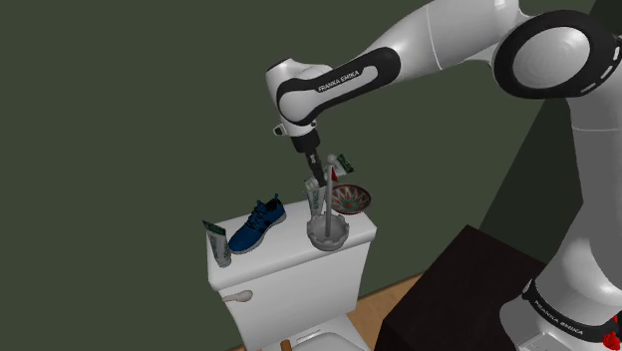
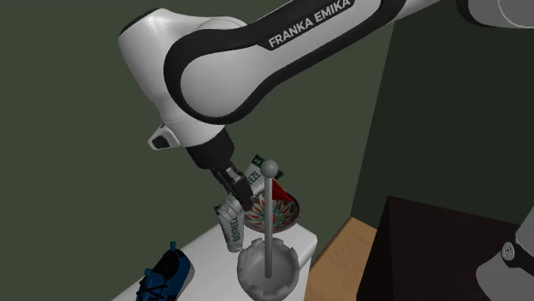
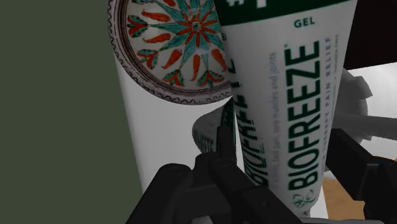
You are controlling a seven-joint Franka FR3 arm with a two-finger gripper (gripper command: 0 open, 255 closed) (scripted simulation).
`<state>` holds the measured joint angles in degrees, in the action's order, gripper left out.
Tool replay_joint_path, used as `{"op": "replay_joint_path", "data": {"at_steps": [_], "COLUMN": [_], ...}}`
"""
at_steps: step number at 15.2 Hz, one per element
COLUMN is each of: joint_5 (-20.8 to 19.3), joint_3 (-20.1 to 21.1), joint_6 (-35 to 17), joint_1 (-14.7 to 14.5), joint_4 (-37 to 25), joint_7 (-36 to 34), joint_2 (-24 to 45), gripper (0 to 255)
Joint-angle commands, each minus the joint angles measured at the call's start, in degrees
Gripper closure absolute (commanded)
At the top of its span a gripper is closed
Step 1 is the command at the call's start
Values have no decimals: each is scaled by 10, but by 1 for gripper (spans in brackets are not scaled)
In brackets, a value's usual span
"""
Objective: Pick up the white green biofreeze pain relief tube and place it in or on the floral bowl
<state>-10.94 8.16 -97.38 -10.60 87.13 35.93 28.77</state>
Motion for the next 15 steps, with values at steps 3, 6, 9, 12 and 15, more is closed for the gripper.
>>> {"op": "replay_joint_path", "data": {"at_steps": [3,6,9,12,15], "joint_5": [-4,-9,-11,-13,-15], "joint_3": [-14,-25,-29,-30,-31], "joint_6": [-31,-52,-70,-89,-107], "joint_1": [34,58,64,64,64], "joint_4": [62,101,116,125,132], "joint_7": [39,69,75,72,68], "joint_2": [-38,-60,-59,-49,-38], "gripper": [255,255,255,255,255]}}
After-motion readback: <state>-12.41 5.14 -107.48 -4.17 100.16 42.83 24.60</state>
